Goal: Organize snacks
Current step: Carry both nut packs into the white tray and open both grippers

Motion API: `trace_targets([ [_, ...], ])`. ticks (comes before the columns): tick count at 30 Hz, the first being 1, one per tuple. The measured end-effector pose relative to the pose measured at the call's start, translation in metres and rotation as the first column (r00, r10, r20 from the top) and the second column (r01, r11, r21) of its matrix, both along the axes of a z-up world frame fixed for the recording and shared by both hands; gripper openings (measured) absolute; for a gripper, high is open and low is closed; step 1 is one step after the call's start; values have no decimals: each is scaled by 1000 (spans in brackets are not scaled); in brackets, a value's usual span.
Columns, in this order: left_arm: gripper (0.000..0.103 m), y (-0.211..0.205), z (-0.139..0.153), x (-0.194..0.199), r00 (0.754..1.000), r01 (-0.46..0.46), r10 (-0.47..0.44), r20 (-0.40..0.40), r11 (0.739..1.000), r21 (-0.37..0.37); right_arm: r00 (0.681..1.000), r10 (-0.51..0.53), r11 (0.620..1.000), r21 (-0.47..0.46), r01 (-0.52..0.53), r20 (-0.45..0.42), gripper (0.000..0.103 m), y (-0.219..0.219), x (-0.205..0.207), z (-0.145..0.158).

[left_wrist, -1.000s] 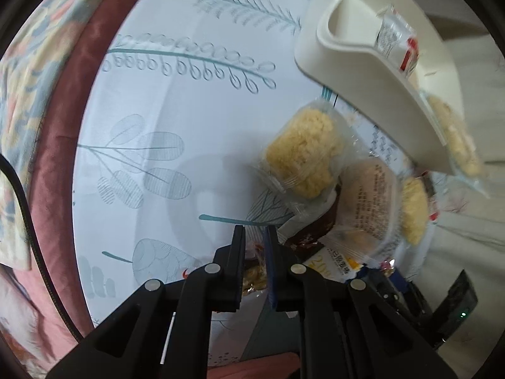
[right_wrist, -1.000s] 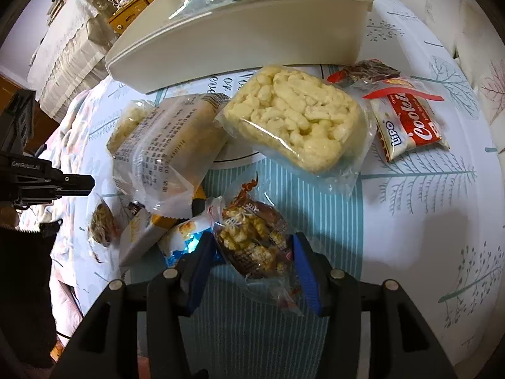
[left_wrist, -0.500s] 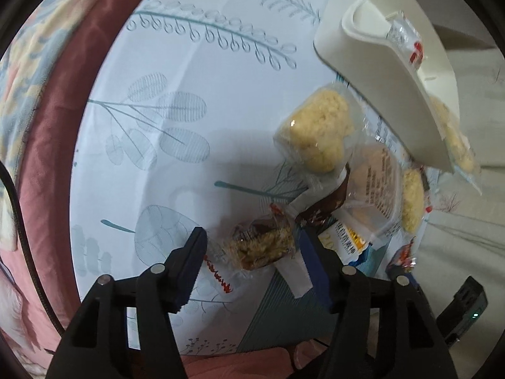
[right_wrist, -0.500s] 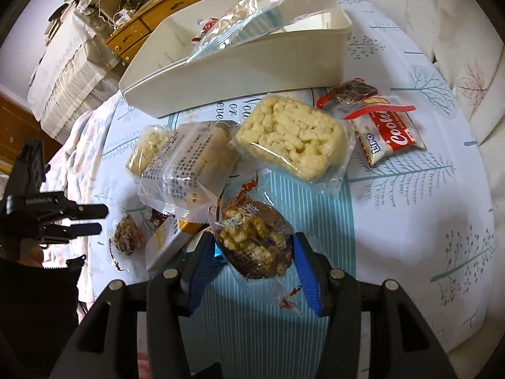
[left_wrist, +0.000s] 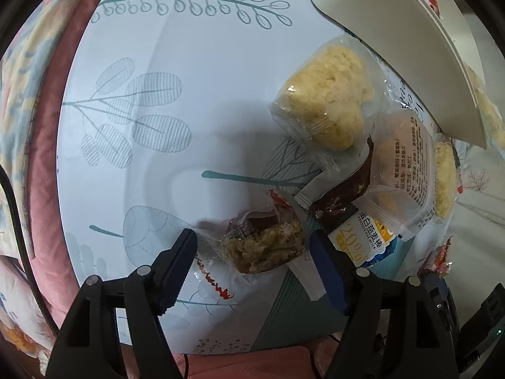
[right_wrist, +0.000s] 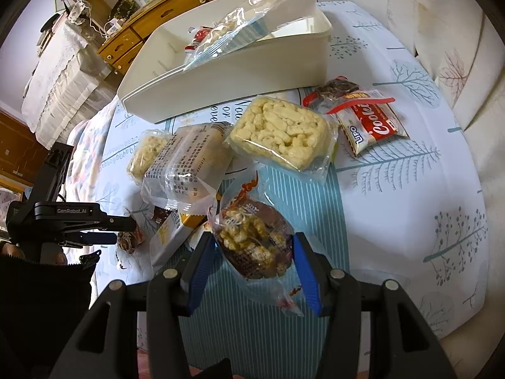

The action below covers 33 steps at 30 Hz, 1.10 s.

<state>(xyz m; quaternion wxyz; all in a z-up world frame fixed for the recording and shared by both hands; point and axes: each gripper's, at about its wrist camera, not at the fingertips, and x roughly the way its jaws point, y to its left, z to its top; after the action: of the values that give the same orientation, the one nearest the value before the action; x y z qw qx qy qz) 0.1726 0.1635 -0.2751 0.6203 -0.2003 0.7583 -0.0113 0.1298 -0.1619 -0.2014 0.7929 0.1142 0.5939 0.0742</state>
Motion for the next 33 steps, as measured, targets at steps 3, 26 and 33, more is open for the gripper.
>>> trace_targets([
  [3, 73, -4, -2, 3, 1000, 0, 0, -5, 1000, 10, 1000, -8, 1000, 1, 8, -2, 51, -2, 0, 0],
  [26, 57, -55, -6, 9, 998, 59, -56, -35, 993, 101, 1000, 25, 1000, 14, -25, 18, 51, 0, 8, 10],
  [33, 57, -63, 4, -2, 993, 101, -93, -76, 988, 116, 996, 79, 996, 35, -80, 41, 51, 10, 21, 25],
])
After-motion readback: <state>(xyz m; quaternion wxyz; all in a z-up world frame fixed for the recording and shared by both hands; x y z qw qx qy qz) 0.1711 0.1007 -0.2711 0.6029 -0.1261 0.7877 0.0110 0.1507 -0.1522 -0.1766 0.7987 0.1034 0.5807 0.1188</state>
